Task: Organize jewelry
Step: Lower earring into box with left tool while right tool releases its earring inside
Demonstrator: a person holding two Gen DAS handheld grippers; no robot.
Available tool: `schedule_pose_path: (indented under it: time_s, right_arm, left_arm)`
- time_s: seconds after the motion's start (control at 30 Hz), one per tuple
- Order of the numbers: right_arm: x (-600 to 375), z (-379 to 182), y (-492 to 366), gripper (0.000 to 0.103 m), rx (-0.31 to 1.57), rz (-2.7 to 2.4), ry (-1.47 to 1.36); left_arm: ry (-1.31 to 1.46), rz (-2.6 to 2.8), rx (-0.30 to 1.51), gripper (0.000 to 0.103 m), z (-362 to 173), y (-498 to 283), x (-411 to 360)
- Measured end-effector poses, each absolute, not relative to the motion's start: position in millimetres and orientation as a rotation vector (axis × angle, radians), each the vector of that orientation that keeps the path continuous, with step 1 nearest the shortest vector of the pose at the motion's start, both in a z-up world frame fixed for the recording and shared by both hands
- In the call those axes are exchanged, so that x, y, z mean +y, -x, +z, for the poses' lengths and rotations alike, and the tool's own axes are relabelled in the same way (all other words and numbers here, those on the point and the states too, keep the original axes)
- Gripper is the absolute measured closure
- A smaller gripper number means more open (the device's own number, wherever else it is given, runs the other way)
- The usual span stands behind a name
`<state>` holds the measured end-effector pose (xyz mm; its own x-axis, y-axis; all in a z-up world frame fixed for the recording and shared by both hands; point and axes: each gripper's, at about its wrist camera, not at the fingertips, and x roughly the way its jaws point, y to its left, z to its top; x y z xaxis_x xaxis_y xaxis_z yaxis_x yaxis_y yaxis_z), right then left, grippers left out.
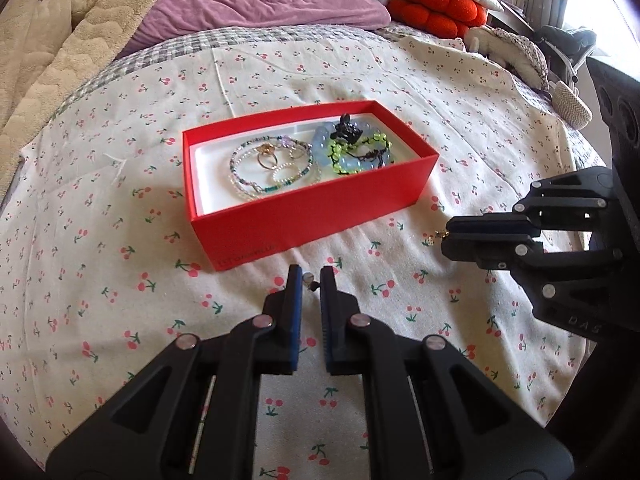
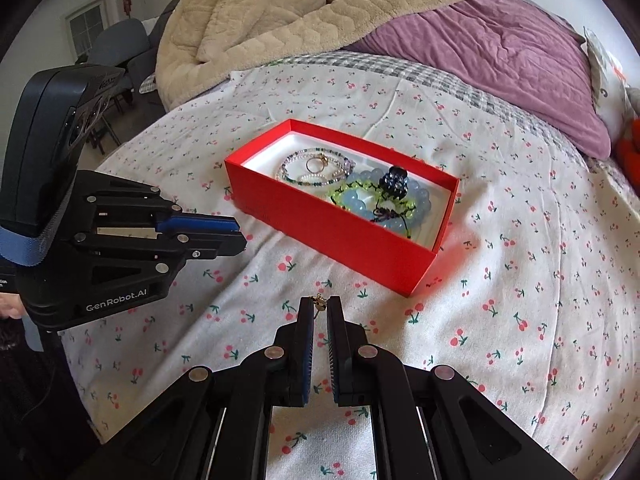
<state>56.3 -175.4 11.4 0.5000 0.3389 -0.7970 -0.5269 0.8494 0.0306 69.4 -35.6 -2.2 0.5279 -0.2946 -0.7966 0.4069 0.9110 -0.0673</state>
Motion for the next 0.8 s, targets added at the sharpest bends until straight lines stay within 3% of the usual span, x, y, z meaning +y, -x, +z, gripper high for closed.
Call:
schedule_pose_path:
  time_s: [0.8]
  right_arm:
    - [-147, 45, -114, 0.096, 0.875, 0.545, 0.12]
  left_arm:
    - [-0.058, -0.373, 0.88, 0.093, 25, -123, -15]
